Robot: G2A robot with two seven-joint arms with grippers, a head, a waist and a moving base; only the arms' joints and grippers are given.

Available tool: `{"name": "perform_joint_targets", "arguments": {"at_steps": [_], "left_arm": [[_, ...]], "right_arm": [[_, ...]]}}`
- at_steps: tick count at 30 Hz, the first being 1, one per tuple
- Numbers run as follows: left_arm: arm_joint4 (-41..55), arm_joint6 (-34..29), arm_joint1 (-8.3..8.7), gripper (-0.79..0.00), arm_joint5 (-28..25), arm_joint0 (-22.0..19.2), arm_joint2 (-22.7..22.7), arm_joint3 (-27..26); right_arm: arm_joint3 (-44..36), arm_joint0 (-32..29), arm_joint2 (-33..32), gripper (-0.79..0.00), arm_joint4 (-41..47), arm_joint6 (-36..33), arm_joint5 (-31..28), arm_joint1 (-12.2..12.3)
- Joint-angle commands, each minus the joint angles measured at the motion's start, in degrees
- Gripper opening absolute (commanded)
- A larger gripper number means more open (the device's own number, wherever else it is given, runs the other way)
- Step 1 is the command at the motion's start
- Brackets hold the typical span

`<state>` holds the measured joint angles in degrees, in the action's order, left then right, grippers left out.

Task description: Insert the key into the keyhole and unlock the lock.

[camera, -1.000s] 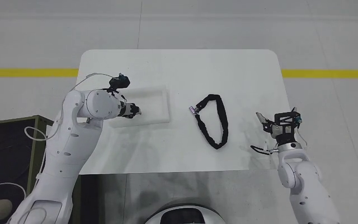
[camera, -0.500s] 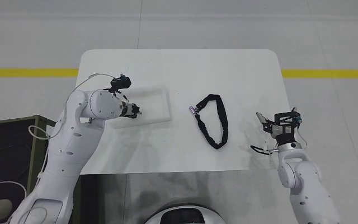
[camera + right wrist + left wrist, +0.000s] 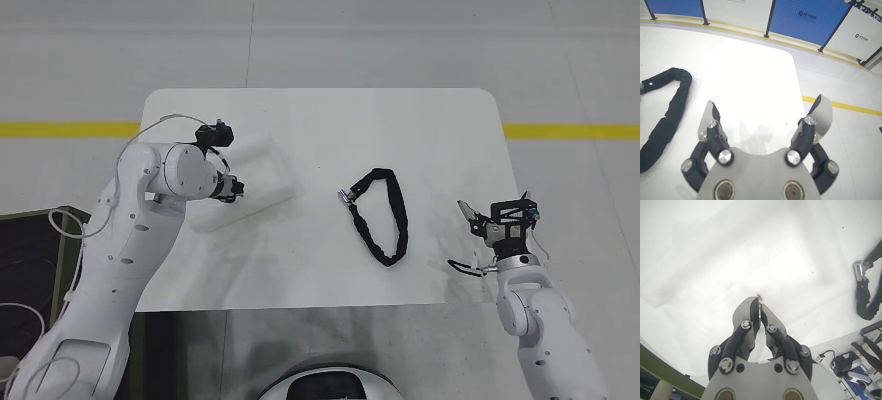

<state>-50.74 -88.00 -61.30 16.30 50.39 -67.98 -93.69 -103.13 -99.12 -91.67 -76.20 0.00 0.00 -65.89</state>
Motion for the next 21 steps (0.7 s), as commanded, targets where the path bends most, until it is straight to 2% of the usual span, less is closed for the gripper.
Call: {"name": "perform_joint_targets", "arguments": {"at_steps": [1, 8, 13, 18, 21], "left_arm": [[-0.1, 0.0, 0.13, -0.785, 0.0, -1.2, 0.5, 1.8], [2.8, 0.0, 0.53, -0.785, 0.0, -5.5, 3.4, 9.1], [8.6, 1.3, 0.81, -0.785, 1.4, -7.8, 0.8, 11.9], [11.3, 4.6, 1.35, -0.785, 4.7, -7.1, -0.3, 8.5], [21.2, 9.5, 1.85, -0.785, 9.5, -4.8, -3.9, 3.7]], "right_arm": [[0.0, 0.0, 0.0, 0.000, 0.0, 0.0, 0.0, 0.0], [0.0, 0.0, 0.0, 0.000, 0.0, 0.0, 0.0, 0.0], [0.0, 0.0, 0.0, 0.000, 0.0, 0.0, 0.0, 0.0], [0.0, 0.0, 0.0, 0.000, 0.0, 0.0, 0.0, 0.0], [0.0, 0.0, 0.0, 0.000, 0.0, 0.0, 0.0, 0.0]]}}
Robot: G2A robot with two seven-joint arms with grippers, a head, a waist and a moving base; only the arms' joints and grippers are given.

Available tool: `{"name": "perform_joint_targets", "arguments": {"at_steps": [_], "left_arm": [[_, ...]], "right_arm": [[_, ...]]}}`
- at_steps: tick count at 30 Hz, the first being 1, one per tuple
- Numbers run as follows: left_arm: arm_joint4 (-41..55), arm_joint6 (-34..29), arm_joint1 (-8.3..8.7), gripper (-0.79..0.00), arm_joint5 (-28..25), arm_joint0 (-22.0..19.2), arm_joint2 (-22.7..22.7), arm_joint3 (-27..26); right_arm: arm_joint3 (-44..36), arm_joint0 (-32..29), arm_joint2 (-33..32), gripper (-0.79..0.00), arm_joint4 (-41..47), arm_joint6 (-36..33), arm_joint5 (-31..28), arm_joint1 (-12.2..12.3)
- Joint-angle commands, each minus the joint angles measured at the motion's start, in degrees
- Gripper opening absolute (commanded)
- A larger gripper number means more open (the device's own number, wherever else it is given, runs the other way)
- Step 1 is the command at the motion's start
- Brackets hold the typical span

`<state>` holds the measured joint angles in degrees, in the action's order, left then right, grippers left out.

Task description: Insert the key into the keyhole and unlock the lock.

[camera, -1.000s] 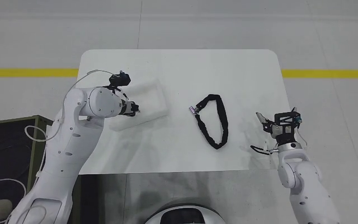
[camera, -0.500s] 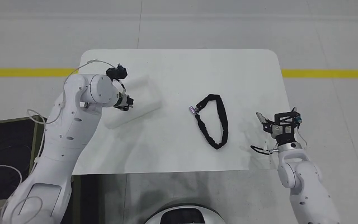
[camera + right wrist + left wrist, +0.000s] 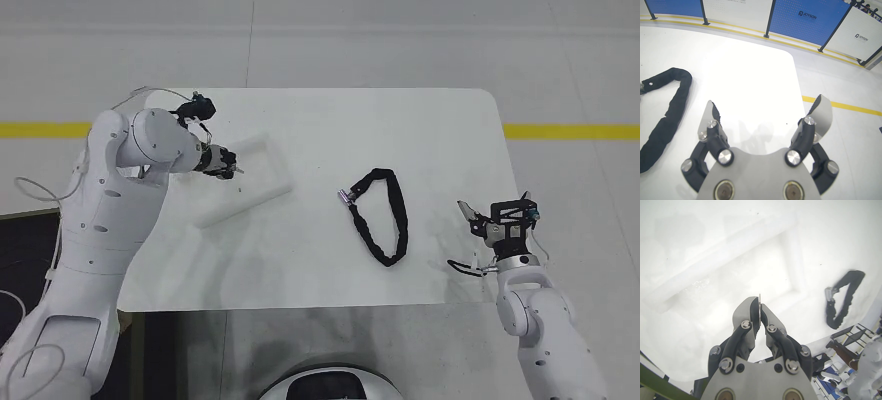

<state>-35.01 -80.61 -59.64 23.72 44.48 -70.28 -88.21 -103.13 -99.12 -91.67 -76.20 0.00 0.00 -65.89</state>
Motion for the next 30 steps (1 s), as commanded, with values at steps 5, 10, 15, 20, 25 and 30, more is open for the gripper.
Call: {"name": "perform_joint_targets", "arguments": {"at_steps": [5, 10, 15, 20, 25, 30], "left_arm": [[30.8, 7.9, 1.52, -0.785, 7.8, 7.4, -9.9, -6.1], [46.3, 9.6, 1.37, -0.785, 3.0, 11.9, -14.6, -2.6], [54.9, 12.5, 0.73, -0.785, -5.6, 13.8, -14.7, 4.4], [55.1, 11.9, 0.75, -0.785, -7.4, 14.2, -14.1, 6.4], [55.1, 11.9, 0.75, -0.785, -7.4, 14.2, -14.1, 6.4], [55.1, 11.9, 0.75, -0.785, -7.4, 14.2, -14.1, 6.4]], "right_arm": [[0.0, 0.0, 0.0, 0.000, 0.0, 0.0, 0.0, 0.0], [0.0, 0.0, 0.0, 0.000, 0.0, 0.0, 0.0, 0.0], [0.0, 0.0, 0.0, 0.000, 0.0, 0.0, 0.0, 0.0], [0.0, 0.0, 0.0, 0.000, 0.0, 0.0, 0.0, 0.0], [0.0, 0.0, 0.0, 0.000, 0.0, 0.0, 0.0, 0.0], [0.0, 0.0, 0.0, 0.000, 0.0, 0.0, 0.0, 0.0]]}}
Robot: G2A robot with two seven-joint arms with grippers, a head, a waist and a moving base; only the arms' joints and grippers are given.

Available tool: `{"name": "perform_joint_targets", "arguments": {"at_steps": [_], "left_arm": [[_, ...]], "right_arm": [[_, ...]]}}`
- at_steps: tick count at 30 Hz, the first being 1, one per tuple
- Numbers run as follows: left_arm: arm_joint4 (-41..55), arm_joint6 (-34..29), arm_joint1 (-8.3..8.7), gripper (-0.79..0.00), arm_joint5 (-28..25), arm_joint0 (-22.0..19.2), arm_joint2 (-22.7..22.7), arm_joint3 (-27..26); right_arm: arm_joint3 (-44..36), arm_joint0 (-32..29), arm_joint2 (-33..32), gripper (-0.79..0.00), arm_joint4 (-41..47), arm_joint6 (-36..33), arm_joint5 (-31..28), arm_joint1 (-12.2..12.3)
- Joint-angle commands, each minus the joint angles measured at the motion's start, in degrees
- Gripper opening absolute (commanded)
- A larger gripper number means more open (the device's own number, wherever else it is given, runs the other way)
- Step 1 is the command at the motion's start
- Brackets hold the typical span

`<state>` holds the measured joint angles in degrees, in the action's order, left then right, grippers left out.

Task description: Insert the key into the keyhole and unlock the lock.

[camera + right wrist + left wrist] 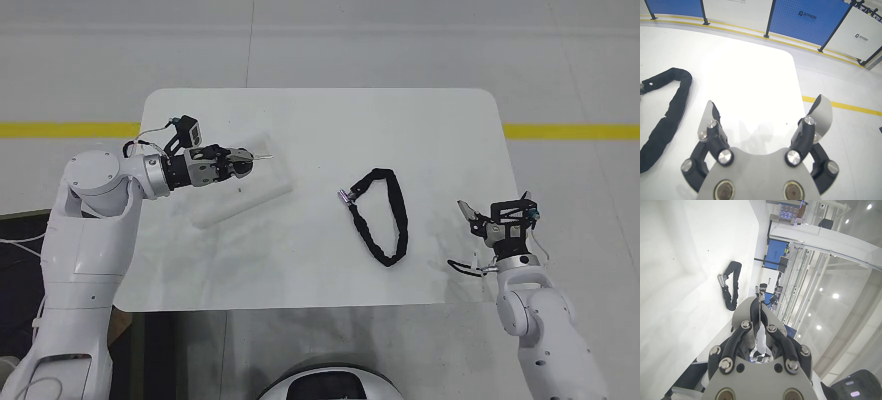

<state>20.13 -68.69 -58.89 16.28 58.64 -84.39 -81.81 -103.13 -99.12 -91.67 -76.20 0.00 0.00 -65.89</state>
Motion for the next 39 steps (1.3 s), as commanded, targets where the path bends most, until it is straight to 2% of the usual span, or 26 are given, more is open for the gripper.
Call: {"name": "perform_joint_targets", "arguments": {"at_steps": [1, 3, 6, 8, 11, 13, 16, 19, 21, 25, 30, 35, 37, 39], "left_arm": [[0.0, 0.0, 0.00, -0.785, 0.0, 0.0, 0.0, 0.0], [0.0, 0.0, 0.00, -0.785, 0.0, 0.0, 0.0, 0.0], [0.0, 0.0, 0.00, -0.785, 0.0, 0.0, 0.0, 0.0], [0.0, 0.0, 0.00, -0.785, 0.0, 0.0, 0.0, 0.0], [0.0, 0.0, 0.00, -0.785, 0.0, 0.0, 0.0, 0.0], [0.0, 0.0, 0.00, -0.785, 0.0, 0.0, 0.0, 0.0], [0.0, 0.0, 0.00, -0.785, 0.0, 0.0, 0.0, 0.0], [0.0, 0.0, 0.00, -0.785, 0.0, 0.0, 0.0, 0.0], [0.0, 0.0, 0.00, -0.785, 0.0, 0.0, 0.0, 0.0], [0.0, 0.0, 0.00, -0.785, 0.0, 0.0, 0.0, 0.0], [0.0, 0.0, 0.00, -0.785, 0.0, 0.0, 0.0, 0.0], [0.0, 0.0, 0.00, -0.785, 0.0, 0.0, 0.0, 0.0], [0.0, 0.0, 0.00, -0.785, 0.0, 0.0, 0.0, 0.0], [0.0, 0.0, 0.00, -0.785, 0.0, 0.0, 0.0, 0.0]], "right_arm": [[0.0, 0.0, 0.0, 0.000, 0.0, 0.0, 0.0, 0.0], [-2.9, 0.2, 0.9, 0.000, 6.6, -2.5, -4.0, -0.2], [-9.7, 1.5, 1.9, 0.000, 16.4, -12.3, -11.1, -0.1], [-12.7, 3.5, 3.6, 0.000, 21.8, -20.9, -13.9, -0.1], [-14.0, 10.0, 7.4, 0.000, 30.7, -36.7, -12.6, -0.2], [-14.2, 15.1, 10.9, 0.000, 32.2, -46.0, -11.9, -0.2], [-12.6, 21.1, 17.3, 0.000, 29.3, -55.4, -12.7, -0.4], [-9.1, 26.1, 23.5, 0.000, 25.1, -61.7, -12.8, -1.0], [-6.2, 28.8, 26.8, 0.000, 26.7, -65.7, -11.5, -1.7], [-0.5, 33.5, 31.2, 0.000, 26.0, -68.0, -5.9, -3.2], [6.5, 38.4, 35.2, 0.000, 23.3, -67.9, -3.5, -5.1], [11.2, 41.4, 36.1, -0.080, 22.5, -68.0, -2.7, -6.6], [12.2, 41.8, 36.3, -0.206, 22.5, -67.9, -2.7, -7.1], [12.7, 42.2, 36.3, -0.203, 21.9, -68.1, -3.0, -7.6]]}}
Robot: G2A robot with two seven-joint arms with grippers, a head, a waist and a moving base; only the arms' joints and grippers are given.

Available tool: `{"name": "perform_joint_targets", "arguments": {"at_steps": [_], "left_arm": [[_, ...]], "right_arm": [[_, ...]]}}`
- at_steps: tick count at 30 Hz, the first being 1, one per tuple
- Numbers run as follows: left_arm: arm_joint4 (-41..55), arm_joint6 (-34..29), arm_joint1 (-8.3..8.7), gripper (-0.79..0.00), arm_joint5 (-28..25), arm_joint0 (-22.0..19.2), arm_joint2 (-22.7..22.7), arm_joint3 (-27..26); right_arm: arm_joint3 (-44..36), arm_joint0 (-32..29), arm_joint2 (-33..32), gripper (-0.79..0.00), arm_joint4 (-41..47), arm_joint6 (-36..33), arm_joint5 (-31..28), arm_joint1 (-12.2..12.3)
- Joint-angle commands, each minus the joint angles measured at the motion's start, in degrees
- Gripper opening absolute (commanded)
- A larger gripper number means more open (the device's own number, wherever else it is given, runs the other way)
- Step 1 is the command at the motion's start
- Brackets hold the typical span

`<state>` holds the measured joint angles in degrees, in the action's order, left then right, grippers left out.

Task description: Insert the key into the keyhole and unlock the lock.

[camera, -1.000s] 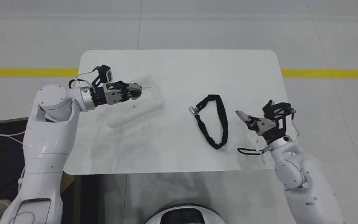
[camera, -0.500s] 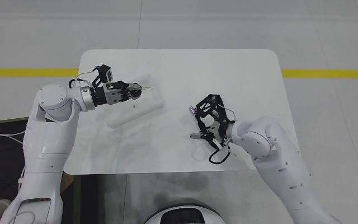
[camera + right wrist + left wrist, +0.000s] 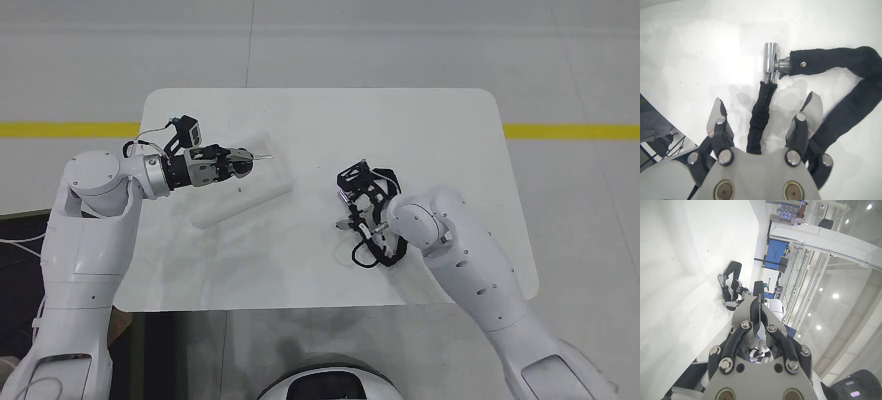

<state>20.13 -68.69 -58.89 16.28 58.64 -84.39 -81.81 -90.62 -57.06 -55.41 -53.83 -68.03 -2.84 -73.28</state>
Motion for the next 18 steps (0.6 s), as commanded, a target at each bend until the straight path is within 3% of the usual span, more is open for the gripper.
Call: {"name": "perform_joint_targets", "arguments": {"at_steps": [1, 4, 6, 8, 10, 11, 12, 18], "left_arm": [[0.0, 0.0, 0.00, -0.785, 0.0, 0.0, 0.0, 0.0], [0.0, 0.0, 0.00, -0.785, 0.0, 0.0, 0.0, 0.0], [0.0, 0.0, 0.00, -0.785, 0.0, 0.0, 0.0, 0.0], [0.0, 0.0, 0.00, -0.785, 0.0, 0.0, 0.0, 0.0], [0.0, 0.0, 0.00, -0.785, 0.0, 0.0, 0.0, 0.0], [0.0, 0.0, 0.00, -0.785, 0.0, 0.0, 0.0, 0.0], [0.0, 0.0, 0.00, -0.785, 0.0, 0.0, 0.0, 0.0], [0.0, 0.0, 0.00, -0.785, 0.0, 0.0, 0.0, 0.0]], "right_arm": [[0.4, 0.2, 0.0, -0.249, -0.8, -0.1, -0.1, -0.4], [0.8, 0.1, -0.3, -0.391, -1.4, -0.2, -0.3, -0.9], [1.2, 0.1, -0.5, -0.397, -1.8, -0.3, -0.5, -1.3], [1.7, 0.0, -0.6, -0.520, -2.3, -0.2, -0.8, -1.6], [2.1, -0.1, -0.8, -0.520, -3.0, -0.1, -0.6, -2.0], [2.3, -0.1, -1.0, -0.751, -3.0, -0.2, -0.6, -2.2], [2.4, -0.2, -1.1, -0.785, -3.0, -0.2, -0.6, -2.4], [1.5, -1.3, -4.2, -0.785, -2.6, 0.5, -0.2, -3.0]]}}
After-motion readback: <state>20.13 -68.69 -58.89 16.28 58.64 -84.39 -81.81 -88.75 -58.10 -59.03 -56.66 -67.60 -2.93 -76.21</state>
